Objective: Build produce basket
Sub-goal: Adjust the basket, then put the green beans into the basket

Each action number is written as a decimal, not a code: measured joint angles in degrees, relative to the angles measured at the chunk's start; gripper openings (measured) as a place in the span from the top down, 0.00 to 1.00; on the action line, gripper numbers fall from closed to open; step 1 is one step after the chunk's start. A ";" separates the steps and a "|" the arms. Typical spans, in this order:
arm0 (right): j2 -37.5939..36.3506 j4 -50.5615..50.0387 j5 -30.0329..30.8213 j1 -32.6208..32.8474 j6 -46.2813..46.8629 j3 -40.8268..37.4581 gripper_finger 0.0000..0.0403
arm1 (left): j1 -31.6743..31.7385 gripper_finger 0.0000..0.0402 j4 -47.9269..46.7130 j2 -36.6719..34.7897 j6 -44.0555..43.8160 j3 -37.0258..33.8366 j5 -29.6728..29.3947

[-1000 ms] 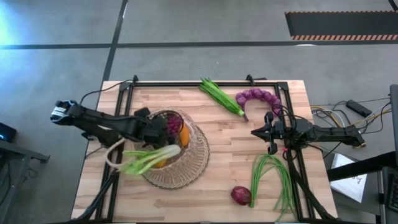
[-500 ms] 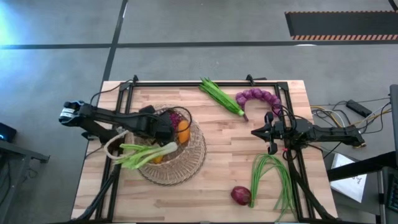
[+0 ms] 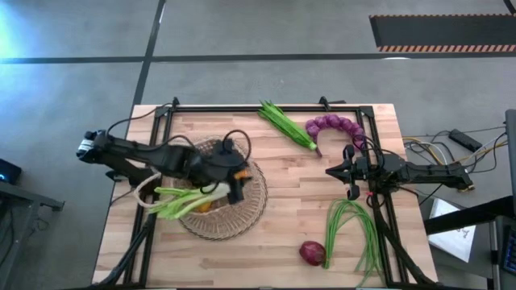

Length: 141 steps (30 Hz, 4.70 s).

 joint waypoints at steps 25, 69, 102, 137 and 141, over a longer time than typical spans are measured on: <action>0.00 -0.02 0.00 -0.02 -0.02 0.00 0.96 | 3.36 0.58 -4.62 13.94 4.48 3.30 -16.16; -0.02 -0.02 0.00 0.00 -0.13 0.00 0.96 | -9.33 0.58 26.51 16.64 15.02 -1.02 -14.18; 0.02 1.95 0.09 -0.02 10.51 -0.02 0.96 | -30.05 0.58 20.58 16.78 -23.83 -19.47 -37.68; 51.37 -43.03 7.23 19.97 31.66 45.52 0.90 | -32.47 0.58 43.90 14.54 5.20 -20.38 -37.96; 58.15 -52.55 4.20 21.17 35.61 49.79 0.78 | -32.49 0.58 43.88 14.68 0.99 -22.53 -37.91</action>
